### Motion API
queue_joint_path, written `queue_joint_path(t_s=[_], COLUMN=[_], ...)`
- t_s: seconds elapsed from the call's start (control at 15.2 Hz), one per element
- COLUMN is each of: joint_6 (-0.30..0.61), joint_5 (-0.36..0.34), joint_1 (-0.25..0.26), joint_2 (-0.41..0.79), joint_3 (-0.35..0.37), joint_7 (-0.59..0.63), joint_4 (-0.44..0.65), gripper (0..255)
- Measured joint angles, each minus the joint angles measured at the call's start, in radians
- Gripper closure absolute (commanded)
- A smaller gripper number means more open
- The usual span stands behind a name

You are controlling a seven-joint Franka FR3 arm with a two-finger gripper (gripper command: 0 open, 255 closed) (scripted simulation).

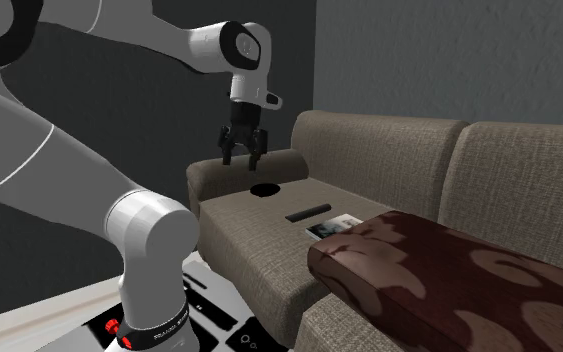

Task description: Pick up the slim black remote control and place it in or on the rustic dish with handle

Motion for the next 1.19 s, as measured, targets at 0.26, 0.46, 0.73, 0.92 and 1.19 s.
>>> queue_joint_path(t_s=[0.26,0.46,0.73,0.92,1.19], joint_6=[0.069,0.145,0.262,0.334,0.411], joint_5=[0.010,0.015,0.022,0.028,0.039], joint_1=[-0.006,-0.019,-0.034,-0.044,-0.057], joint_2=[0.075,0.173,0.316,0.436,0.586], joint_3=[0.004,0.001,-0.005,-0.012,-0.022], joint_7=[0.023,0.044,0.071,0.090,0.114], joint_4=[0.009,0.035,0.067,0.121,0.203], gripper=[0,0,0,0,0])
